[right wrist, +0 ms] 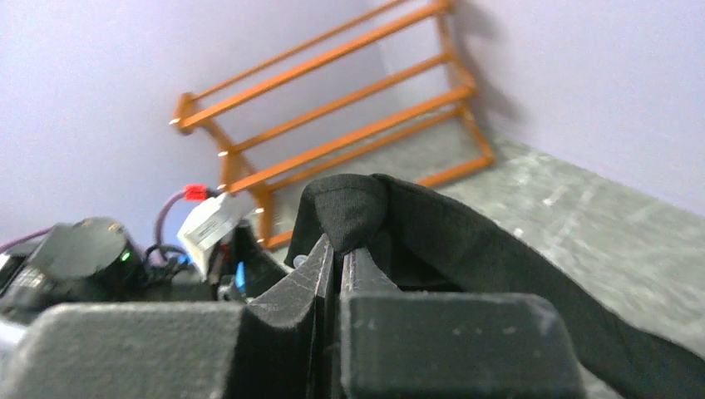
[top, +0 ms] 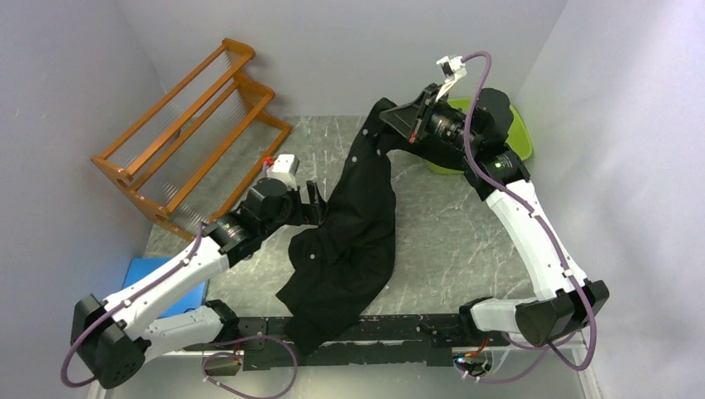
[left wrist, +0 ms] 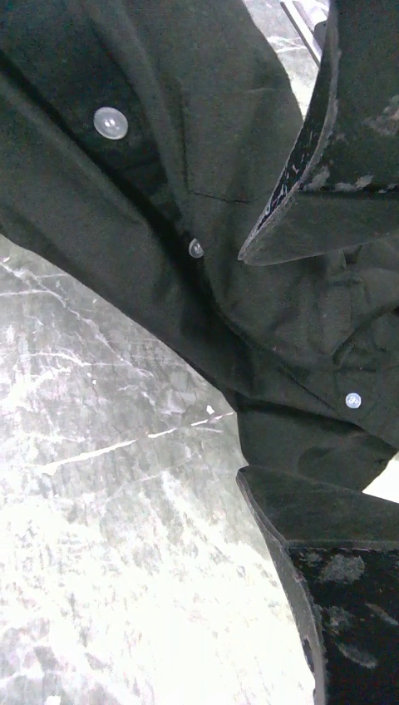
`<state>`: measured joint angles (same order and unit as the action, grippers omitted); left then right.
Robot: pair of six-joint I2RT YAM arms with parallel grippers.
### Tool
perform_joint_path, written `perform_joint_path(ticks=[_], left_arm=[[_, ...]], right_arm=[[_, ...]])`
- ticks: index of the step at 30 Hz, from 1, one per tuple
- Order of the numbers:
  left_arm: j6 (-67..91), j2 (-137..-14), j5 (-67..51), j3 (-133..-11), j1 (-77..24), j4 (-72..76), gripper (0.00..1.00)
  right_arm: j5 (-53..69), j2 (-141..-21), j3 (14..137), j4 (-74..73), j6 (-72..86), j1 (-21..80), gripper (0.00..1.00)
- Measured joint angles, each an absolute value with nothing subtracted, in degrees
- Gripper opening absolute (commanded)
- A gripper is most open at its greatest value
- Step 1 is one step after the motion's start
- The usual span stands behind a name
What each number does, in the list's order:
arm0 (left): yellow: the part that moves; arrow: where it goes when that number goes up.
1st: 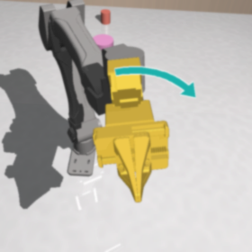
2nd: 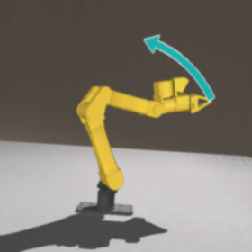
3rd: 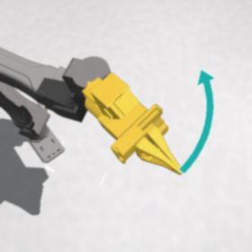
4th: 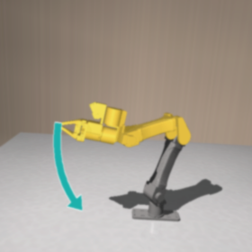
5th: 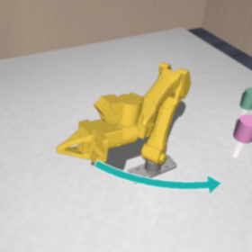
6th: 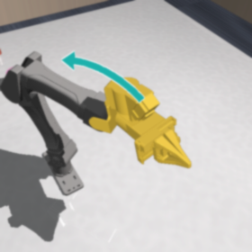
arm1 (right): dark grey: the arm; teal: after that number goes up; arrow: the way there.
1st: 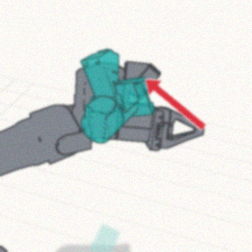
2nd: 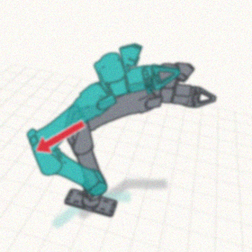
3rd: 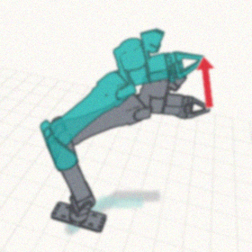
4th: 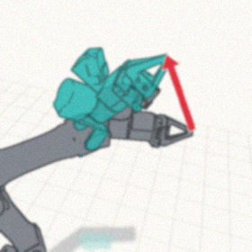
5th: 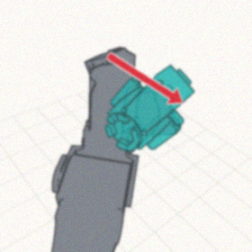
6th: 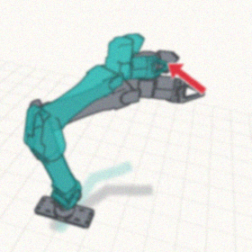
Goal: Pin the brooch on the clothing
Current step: Flatten out the clothes at the center of the board.
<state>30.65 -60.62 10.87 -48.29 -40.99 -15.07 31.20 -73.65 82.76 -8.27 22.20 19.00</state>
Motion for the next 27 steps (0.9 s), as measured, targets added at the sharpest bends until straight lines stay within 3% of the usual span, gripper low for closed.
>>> perform_joint_path(ticks=[8,9,10,14,17,21,27], left_arm=[[27.7,-48.8,11.4,-46.4,-40.5,-15.6,0.96],[27.6,-46.8,11.3,-45.3,-40.5,-15.1,0.96],[27.6,-45.1,11.3,-44.2,-40.5,-14.7,0.96],[28.6,-40.4,11.3,-39.0,-40.5,-12.6,0.96],[30.9,-40.0,11.8,-36.9,-40.4,-12.9,0.96],[33.9,-41.9,13.0,-36.6,-40.4,-15.5,0.96],[38.6,-46.1,14.2,-35.7,-40.4,-17.6,0.96]], right_arm=[[42.8,-76.2,83.8,-3.8,25.3,23.4,0.01],[42.8,-78.2,85.3,-5.7,24.8,24.6,0.05],[42.3,-80.9,87.7,-8.5,24.0,25.8,0.18],[37.1,-96.8,101.8,-21.2,20.0,29.7,0.57],[32.7,-103.3,101.6,-26.1,17.7,31.0,0.81],[27.1,-99.1,86.4,-27.3,17.0,30.7,0.85],[24.4,-84.4,64.4,-21.1,18.5,26.5,0.82]])
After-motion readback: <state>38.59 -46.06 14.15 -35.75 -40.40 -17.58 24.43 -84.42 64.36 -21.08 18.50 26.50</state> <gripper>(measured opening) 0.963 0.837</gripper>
